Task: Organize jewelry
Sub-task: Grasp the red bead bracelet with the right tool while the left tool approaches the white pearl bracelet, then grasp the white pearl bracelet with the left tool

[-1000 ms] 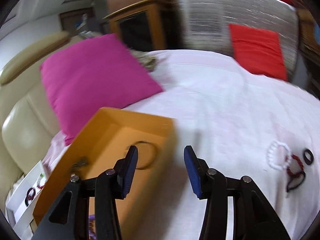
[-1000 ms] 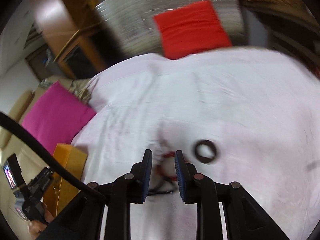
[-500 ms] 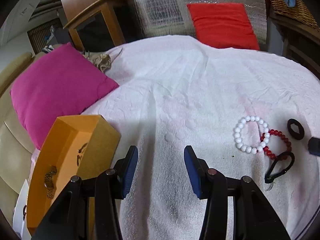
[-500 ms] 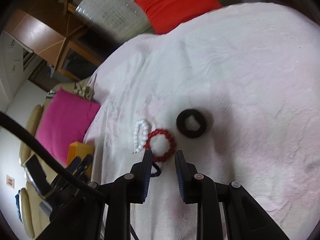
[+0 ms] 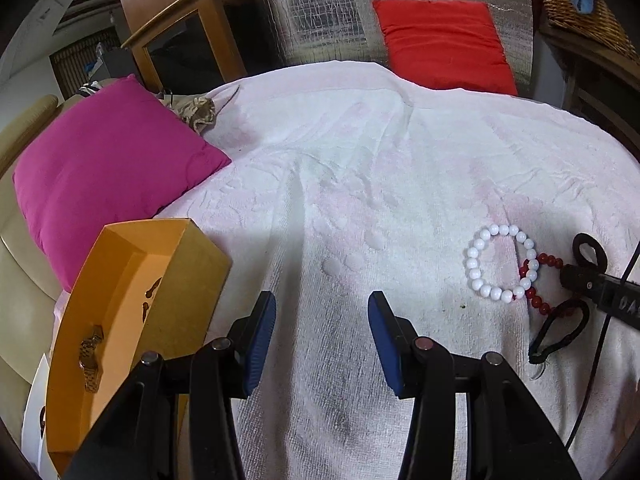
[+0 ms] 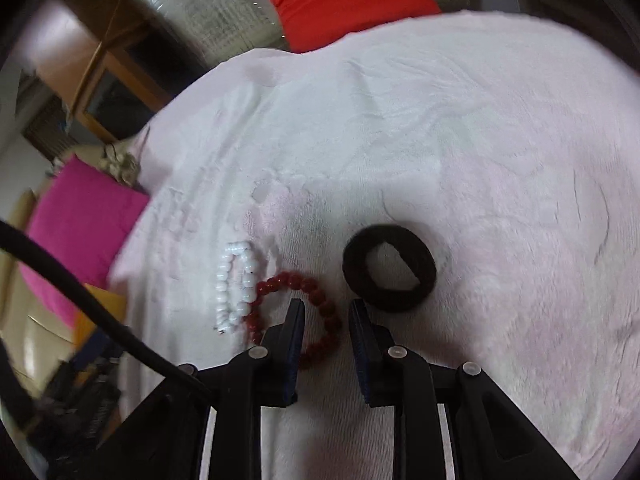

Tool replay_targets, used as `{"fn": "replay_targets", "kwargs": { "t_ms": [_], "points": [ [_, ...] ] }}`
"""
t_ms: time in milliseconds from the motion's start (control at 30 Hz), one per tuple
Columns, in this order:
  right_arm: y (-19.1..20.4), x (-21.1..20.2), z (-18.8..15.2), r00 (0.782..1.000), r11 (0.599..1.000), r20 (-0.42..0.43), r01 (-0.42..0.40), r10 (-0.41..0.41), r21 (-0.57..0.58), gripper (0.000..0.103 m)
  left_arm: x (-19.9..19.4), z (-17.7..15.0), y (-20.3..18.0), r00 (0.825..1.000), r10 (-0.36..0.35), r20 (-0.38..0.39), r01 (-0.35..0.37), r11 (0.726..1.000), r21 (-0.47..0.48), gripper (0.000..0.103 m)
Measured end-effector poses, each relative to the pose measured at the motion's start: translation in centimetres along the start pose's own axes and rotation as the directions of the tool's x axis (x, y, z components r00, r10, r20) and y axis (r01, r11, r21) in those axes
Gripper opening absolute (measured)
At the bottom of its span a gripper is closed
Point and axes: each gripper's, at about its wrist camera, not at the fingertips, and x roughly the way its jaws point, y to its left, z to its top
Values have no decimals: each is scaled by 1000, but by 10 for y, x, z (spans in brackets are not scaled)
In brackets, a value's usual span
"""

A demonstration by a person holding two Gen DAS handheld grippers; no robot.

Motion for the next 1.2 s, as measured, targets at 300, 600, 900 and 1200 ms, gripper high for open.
{"fn": "replay_targets", "kwargs": {
  "t_ms": [300, 600, 900, 1200],
  "points": [
    [-10, -29, -1, 999, 1000, 47, 4, -4, -9, 11, 2, 3, -2, 998, -65, 7, 65, 998, -24, 49],
    [-49, -77, 9, 977, 976, 172, -152, 125, 156, 11, -5, 7, -44, 973, -218, 69, 214, 975, 62, 50],
    [-64, -85, 12, 963, 951, 202, -220, 176, 218, 11, 1, 19, -91, 966, -236, 104, 215, 960, 179, 65],
    [-60, -76, 12, 966, 953, 184, -218, 181, 209, 11, 13, 26, -119, 957, -286, 56, 270, 942, 201, 65]
  ]
}}
